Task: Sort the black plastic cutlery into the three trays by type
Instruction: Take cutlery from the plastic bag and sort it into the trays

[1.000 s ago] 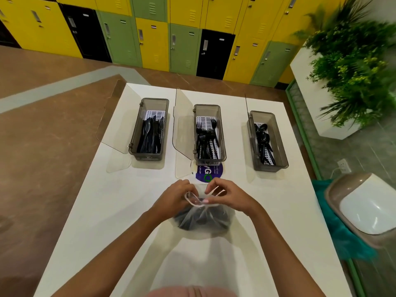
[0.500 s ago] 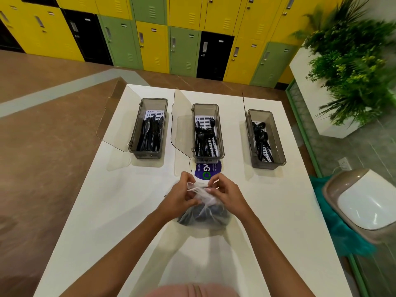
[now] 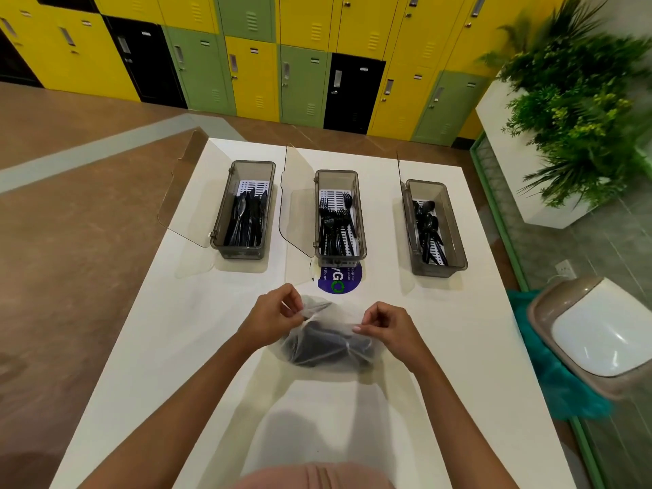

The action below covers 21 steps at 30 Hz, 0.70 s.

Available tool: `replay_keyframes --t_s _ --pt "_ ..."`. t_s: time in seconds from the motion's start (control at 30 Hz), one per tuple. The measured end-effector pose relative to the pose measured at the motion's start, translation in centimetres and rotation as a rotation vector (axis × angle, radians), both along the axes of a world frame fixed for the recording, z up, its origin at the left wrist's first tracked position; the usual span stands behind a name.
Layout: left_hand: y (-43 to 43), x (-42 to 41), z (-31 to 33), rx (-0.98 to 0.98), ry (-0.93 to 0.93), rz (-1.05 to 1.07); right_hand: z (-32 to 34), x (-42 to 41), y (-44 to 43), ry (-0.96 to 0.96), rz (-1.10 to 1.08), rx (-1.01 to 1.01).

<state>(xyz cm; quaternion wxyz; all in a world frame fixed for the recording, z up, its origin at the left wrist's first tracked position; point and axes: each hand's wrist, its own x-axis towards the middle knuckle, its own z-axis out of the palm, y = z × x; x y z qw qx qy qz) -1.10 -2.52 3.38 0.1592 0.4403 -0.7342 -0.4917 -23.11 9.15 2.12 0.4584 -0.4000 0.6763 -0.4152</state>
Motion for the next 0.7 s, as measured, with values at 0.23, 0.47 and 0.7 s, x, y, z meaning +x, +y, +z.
replay_keyframes --t_s 0.23,0.47,0.7 --pt "-0.2 -0.3 0.4 -0.029 -0.029 -0.134 0.5 0.7 0.2 -0.046 0.066 0.054" --pt "0.9 -2.0 1.1 -0.14 -0.014 -0.357 1.0 1.7 -0.9 0.0 0.14 0.105" --pt "-0.1 -1.0 1.1 -0.093 0.041 -0.11 1.2 0.4 0.0 0.045 0.012 0.11"
